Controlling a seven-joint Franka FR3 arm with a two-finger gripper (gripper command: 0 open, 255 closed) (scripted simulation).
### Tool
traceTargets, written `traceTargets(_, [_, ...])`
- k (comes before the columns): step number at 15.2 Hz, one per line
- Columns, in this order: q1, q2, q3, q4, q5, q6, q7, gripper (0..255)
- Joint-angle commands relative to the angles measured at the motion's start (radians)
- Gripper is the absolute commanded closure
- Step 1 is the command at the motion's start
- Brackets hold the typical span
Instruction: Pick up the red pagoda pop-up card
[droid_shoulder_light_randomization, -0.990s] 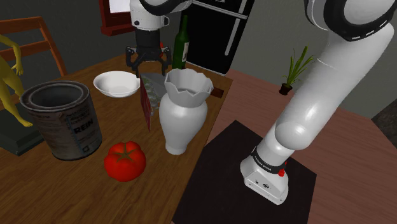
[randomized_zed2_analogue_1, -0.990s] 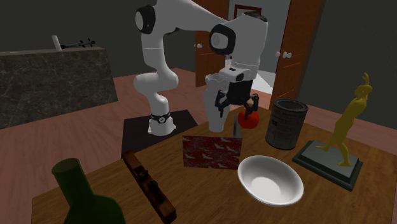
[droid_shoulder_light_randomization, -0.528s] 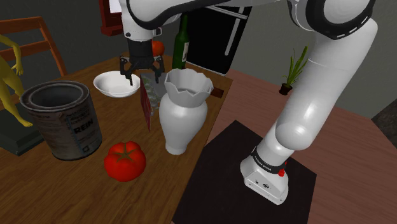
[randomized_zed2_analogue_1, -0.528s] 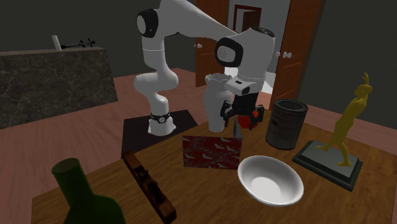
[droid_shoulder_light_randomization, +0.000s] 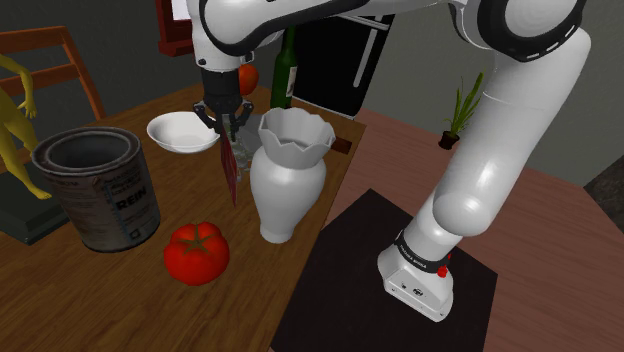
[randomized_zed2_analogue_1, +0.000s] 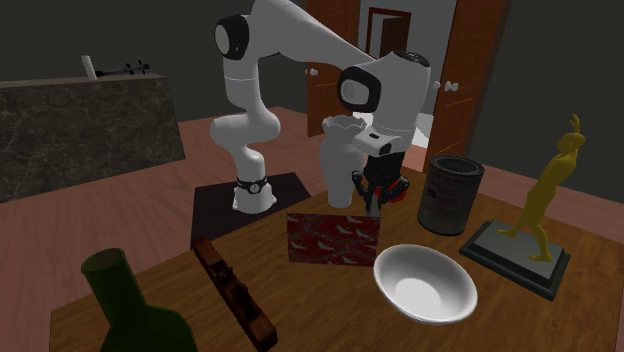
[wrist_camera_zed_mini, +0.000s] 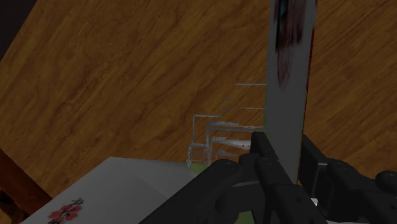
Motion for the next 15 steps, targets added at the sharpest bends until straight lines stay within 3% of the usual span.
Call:
traceTargets(1, [0.0,0.0,0.0,0.0,0.0,0.0,0.0,255])
traceTargets(5, [0.0,0.0,0.0,-0.001,0.0,0.001,0.001,255])
traceTargets(15, [-0.002,-0.035,0.003,0.092,0.017,-0.125,-0.01,255])
